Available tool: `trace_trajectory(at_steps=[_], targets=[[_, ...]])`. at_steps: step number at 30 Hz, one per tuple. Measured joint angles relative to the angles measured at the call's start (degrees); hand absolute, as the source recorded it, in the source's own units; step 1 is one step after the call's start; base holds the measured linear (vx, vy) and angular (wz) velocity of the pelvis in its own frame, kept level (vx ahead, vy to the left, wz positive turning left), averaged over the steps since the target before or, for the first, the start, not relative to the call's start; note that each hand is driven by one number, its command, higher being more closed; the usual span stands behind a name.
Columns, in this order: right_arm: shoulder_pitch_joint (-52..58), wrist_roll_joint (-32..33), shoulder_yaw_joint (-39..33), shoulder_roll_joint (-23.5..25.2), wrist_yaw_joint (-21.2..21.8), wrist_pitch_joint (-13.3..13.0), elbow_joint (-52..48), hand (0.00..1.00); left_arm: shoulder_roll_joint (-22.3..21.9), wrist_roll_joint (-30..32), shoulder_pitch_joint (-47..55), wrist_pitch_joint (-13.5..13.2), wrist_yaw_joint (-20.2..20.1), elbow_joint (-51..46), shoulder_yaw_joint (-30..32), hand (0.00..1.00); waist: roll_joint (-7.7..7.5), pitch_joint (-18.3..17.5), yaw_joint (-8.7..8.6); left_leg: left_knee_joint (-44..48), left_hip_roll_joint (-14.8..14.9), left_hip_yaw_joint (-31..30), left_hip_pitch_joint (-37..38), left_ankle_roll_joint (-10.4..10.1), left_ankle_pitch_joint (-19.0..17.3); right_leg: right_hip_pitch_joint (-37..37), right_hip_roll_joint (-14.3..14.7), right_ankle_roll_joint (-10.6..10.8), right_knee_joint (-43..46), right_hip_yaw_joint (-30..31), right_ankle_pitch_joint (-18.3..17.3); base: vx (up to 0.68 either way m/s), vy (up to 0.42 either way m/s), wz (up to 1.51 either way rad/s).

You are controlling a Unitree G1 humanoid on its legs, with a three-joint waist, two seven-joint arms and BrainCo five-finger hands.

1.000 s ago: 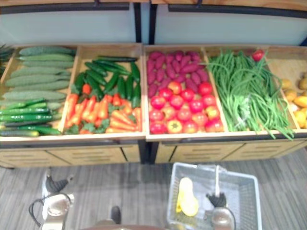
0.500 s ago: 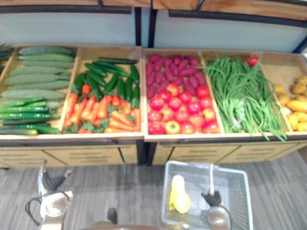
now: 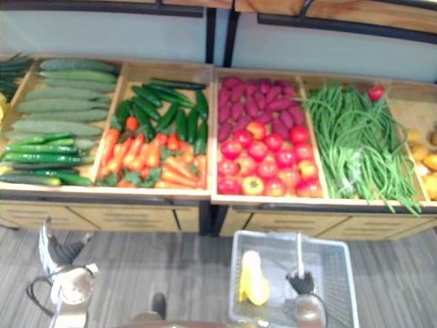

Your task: Pick vegetable in the basket

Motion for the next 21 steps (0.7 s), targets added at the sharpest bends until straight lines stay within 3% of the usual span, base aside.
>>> trace_trajectory(at_steps=[8, 11, 15, 17, 21], targets=[[0.3, 0.0, 0.6, -0.1, 0.1, 0.0, -0.5, 1.00, 2.0, 2.3, -2.9, 0.1, 1.4, -6.9, -1.4, 0.00, 0.26, -0.1, -0.33, 0.0, 0.4, 1.3, 0.6, 0.0, 0.0, -0.6, 0.1, 0.0, 0.3, 1.5, 0.0, -0.04, -0.004, -0.08], [-0.1, -0.1, 2.3, -1.2, 0.3, 0.0, -1.3, 1.00, 2.8, 2.3, -5.5, 1.2, 1.1, -6.8, -2.0, 0.00, 0.54, 0.1, -0.54, 0.0, 0.4, 2.4, 0.3, 0.0, 0.0, -1.9, 0.1, 0.0, 0.4, 3.0, 0.1, -0.01, 0.003, -0.21], [-1.4, -0.4, 4.6, -3.7, 0.6, 0.1, -3.6, 1.00, 7.9, 3.5, -12.7, 2.1, 0.8, 1.5, -2.7, 0.00, 1.18, 0.4, -1.49, 0.1, 0.8, 4.3, -1.6, 0.1, 0.1, -5.0, 0.4, 0.0, 0.4, 5.0, 1.0, 0.01, 0.003, -0.26], [-3.0, -1.1, 6.1, -5.1, 0.6, 0.1, -5.9, 1.00, 11.0, 3.5, -18.1, 3.8, 1.0, 7.7, -3.0, 0.00, 1.21, 1.2, -1.80, 0.4, 1.0, 6.1, -2.5, 0.1, 0.2, -7.2, 0.6, -0.4, 0.4, 6.8, 1.8, 0.02, 0.008, -0.36], [-4.3, -1.1, 6.8, -6.7, 0.6, 0.0, -8.1, 1.00, 13.2, 3.5, -23.4, 4.9, 1.0, 9.0, -3.4, 0.00, 0.99, 2.8, -2.66, 0.4, 1.3, 6.8, -4.6, 0.1, 0.7, -10.4, 0.8, -0.6, 1.5, 8.6, 2.2, 0.00, -0.005, -0.16]])
